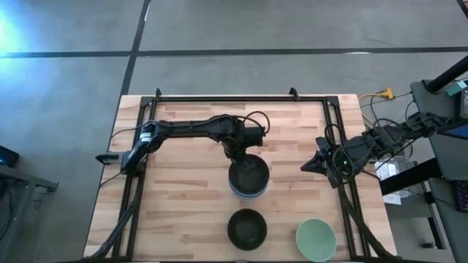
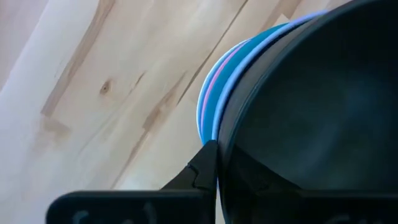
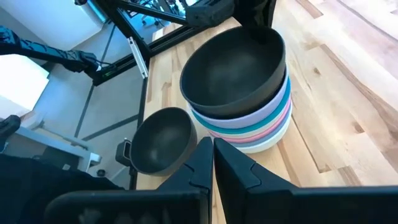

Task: Nest bowls inside each other
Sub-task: Stack the left black bowl on top of the purple bowl, then stack the black bowl on top of the black bowl

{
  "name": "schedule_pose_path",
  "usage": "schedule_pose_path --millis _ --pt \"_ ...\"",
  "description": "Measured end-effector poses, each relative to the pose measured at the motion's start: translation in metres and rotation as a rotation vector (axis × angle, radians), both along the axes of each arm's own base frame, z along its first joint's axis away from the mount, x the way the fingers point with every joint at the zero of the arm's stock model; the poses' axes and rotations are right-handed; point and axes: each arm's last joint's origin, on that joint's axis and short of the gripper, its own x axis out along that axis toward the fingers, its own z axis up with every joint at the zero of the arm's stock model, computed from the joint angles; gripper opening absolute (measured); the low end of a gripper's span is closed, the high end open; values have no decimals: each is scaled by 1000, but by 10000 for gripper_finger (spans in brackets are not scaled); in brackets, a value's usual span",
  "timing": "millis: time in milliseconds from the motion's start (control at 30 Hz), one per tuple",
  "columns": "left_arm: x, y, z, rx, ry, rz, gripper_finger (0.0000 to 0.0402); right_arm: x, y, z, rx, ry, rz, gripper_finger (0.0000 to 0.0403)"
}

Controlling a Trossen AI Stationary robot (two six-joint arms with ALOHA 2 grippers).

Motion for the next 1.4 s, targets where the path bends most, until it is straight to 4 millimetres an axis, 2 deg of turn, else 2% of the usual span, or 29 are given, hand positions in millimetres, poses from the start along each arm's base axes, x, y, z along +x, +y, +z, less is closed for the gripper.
schedule_pose_path --millis 167,533,667,800,900,1067,1300,1400 --pt "0 -1 0 11 -5 -59 43 0 0 0 3 -3 -1 9" --pt "-3 0 6 49 -17 -50 178 1 0 1 24 -12 -8 9" --pt "-10 2 16 100 -24 -36 202 1 1 3 30 -26 -8 9" --pt "-25 0 33 102 -45 -35 206 1 1 3 37 -27 -11 9" --pt "-39 -11 47 94 -39 -33 206 1 1 3 63 -21 -24 9" --pt "-58 -46 65 71 -81 -60 206 2 1 3 69 -16 -26 9" --pt "-71 -102 68 247 -124 -143 205 8 5 -1 44 9 -15 9" --pt "-75 -119 64 220 -131 -124 200 12 9 -4 22 28 8 9"
